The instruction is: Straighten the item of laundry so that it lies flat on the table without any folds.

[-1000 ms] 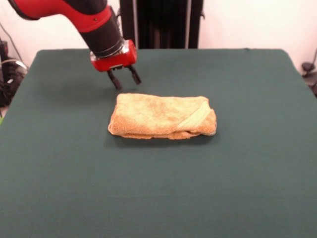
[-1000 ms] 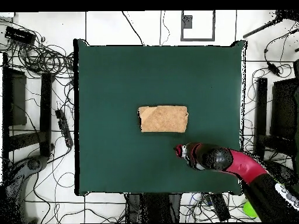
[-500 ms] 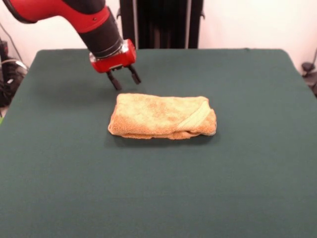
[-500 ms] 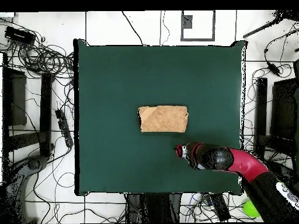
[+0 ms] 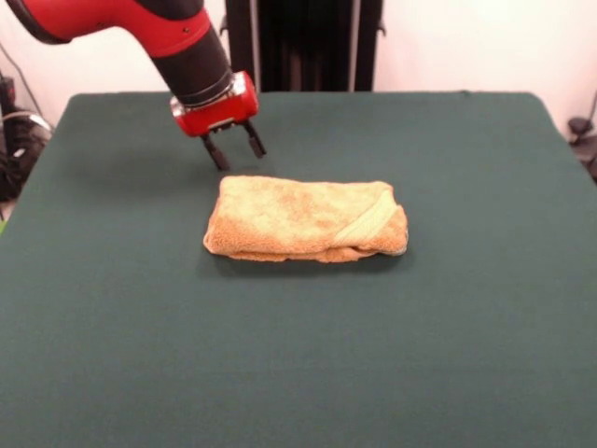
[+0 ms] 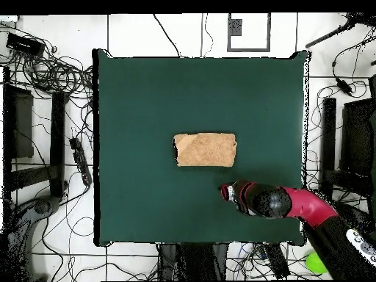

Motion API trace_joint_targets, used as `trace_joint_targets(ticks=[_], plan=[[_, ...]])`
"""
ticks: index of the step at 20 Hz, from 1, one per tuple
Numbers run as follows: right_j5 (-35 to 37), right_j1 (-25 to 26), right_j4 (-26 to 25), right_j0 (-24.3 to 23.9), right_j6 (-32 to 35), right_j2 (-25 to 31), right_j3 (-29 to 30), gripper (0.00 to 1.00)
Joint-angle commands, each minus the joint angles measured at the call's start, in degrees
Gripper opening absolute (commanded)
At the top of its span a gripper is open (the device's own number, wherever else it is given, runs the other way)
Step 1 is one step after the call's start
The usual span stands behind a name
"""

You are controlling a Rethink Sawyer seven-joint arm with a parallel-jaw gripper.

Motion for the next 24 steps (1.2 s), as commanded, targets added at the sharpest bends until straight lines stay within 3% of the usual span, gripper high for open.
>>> trace_joint_targets(ticks=[1,11,16,24], plan=[[-20.87,4.32,-8.98,2.42,-2.35,7.13,-7.53,1.0],[-23.12,5.38,-11.57,0.08,-1.87,10.05,-7.06,1.0],[-21.14,3.13,-10.56,-1.46,-2.38,13.06,-5.23,1.0],[-18.63,7.07,-10.11,-6.19,-5.32,18.84,-4.9,1.0]])
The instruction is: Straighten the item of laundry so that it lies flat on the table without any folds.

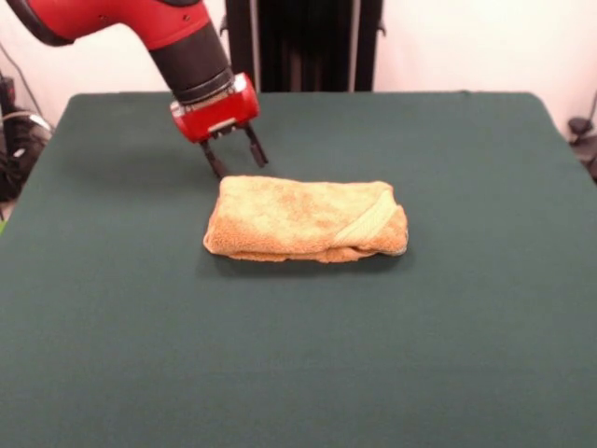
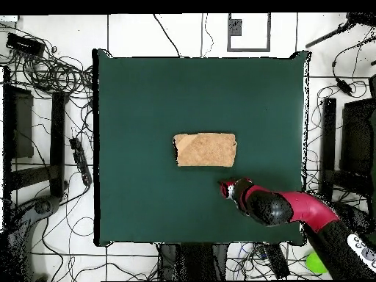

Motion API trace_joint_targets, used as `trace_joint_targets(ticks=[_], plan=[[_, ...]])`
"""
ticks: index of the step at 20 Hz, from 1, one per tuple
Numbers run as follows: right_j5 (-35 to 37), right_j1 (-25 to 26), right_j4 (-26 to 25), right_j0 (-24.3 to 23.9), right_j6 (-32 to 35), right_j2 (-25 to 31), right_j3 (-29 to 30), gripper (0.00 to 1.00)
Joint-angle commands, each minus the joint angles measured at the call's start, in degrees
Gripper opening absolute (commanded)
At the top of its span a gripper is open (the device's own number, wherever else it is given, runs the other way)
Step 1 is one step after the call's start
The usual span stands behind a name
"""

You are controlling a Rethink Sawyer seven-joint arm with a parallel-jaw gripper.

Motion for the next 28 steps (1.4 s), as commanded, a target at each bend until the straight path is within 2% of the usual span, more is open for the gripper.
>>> trace_joint_targets(ticks=[1,7,13,17,18,28], plan=[[-9.34,3.79,-1.82,0.7,-5.24,11.26,-7.31,1.0],[-5.28,1.04,-0.9,1.81,-5.39,10.58,-7.28,1.0],[-1.29,-4.17,2.46,1.64,-4.8,12.97,-6.02,1.0],[-0.4,-3.55,2.19,2.7,-4.65,11.38,-6.62,1.0],[0.35,-3.96,3.22,3.29,-3.35,10.36,-6.62,0.0],[-1.63,-2.25,3.89,4.18,-1.73,8.64,-7.05,0.0]])
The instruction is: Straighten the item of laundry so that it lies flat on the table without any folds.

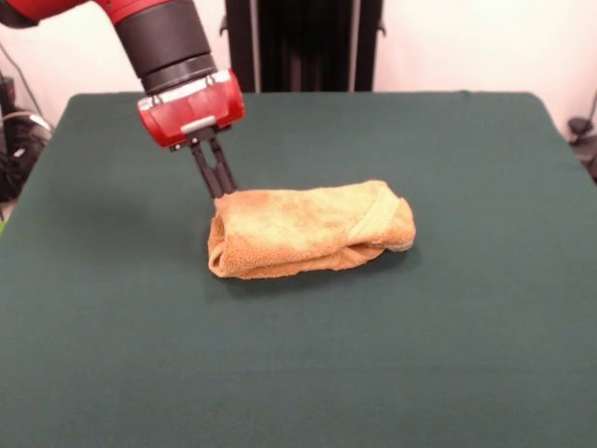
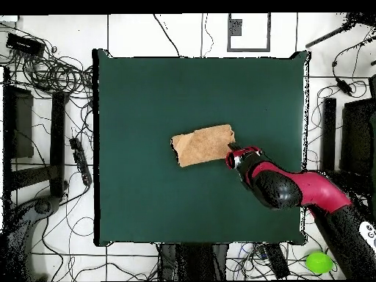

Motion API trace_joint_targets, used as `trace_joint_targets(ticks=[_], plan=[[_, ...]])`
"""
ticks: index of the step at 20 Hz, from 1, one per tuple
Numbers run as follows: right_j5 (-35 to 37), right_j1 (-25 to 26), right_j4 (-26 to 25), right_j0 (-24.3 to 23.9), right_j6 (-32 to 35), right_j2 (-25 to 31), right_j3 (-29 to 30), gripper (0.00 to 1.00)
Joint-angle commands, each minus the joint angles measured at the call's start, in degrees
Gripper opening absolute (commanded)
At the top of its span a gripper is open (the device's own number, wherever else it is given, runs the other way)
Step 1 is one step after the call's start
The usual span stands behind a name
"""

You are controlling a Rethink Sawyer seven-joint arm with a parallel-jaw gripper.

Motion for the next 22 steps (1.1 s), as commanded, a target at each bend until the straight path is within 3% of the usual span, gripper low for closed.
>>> trace_joint_targets(ticks=[1,7,11,12,22], plan=[[3.95,2.51,1.3,4.03,-1.59,-0.18,-4.31,0.0],[4.68,8.71,1.09,4.89,-2.07,-2.31,-6.04,0.0],[2.9,9.7,-0.2,5.14,-2.04,-2.08,-6.22,0.0],[2.82,9.82,-0.56,5.13,-2.48,-1.83,-6.3,1.0],[6.14,9.13,-0.72,5.84,-5.53,-1.08,-7.68,1.0]])
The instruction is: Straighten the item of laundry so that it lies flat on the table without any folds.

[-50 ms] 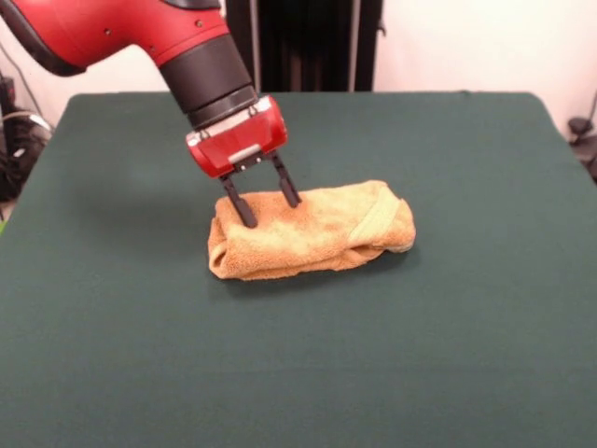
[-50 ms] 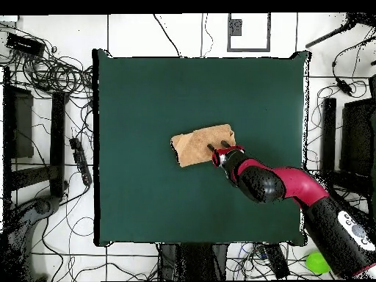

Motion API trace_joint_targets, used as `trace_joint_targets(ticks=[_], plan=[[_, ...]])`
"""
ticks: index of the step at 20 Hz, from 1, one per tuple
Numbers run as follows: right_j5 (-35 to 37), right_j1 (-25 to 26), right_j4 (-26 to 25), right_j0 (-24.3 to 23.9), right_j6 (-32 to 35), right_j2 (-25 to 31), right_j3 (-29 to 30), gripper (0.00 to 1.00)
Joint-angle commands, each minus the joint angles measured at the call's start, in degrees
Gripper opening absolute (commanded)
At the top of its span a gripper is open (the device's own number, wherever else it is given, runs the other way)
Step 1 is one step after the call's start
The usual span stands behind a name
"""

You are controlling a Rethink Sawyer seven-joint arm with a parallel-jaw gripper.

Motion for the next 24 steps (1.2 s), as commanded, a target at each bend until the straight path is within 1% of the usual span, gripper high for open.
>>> trace_joint_targets(ticks=[1,7,12,14,17,18,19,21,24], plan=[[6.48,0.81,-0.57,4.08,-5.85,-1.0,-5.22,1.0],[8.69,-1.04,-1.07,4.02,-8.58,-0.39,-5.59,1.0],[12.28,-5.45,-1.2,4.83,-11.7,0.8,-5.64,1.0],[13.99,-7.28,-0.45,4.62,-12.57,1.72,-5.66,1.0],[16.26,-9.82,1.37,4.97,-11.37,2.38,-5.36,1.0],[16.58,-10.23,2.17,5.01,-10.01,2.41,-5.22,1.0],[17.07,-10.21,3.06,4.88,-9.1,2.52,-5.41,1.0],[18.13,-10.41,3.7,4.96,-9.32,2.77,-5.66,1.0],[18.21,-10.5,3.5,5.07,-9.59,2.95,-5.69,1.0]])
